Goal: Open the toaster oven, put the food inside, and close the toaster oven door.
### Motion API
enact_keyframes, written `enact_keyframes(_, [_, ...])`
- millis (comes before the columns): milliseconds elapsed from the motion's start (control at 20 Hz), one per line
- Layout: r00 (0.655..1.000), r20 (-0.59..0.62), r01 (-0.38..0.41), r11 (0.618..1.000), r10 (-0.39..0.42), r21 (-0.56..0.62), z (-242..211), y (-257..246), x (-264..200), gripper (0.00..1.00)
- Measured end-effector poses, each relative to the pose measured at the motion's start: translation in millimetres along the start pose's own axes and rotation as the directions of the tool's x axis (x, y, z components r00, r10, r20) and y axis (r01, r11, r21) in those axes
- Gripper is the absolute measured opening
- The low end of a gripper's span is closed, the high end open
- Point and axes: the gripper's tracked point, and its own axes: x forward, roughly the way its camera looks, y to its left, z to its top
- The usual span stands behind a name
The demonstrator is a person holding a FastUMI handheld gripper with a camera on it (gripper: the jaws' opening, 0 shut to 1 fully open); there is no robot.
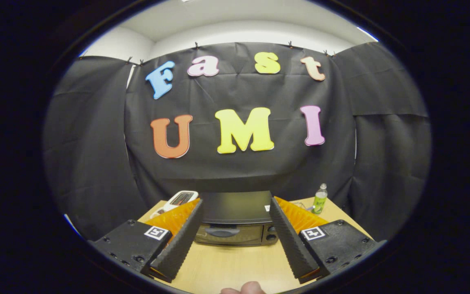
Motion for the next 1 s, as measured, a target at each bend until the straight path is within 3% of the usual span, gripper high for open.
enact_keyframes(600, [0.994, -0.110, -0.013, 1.000, 0.016, 0.021, -77.4, 30.8, 115.1, 1.00])
enact_keyframes(1000, [0.966, -0.256, 0.020, 0.999, -0.026, -0.025, -155.2, 24.6, 178.8, 1.00])
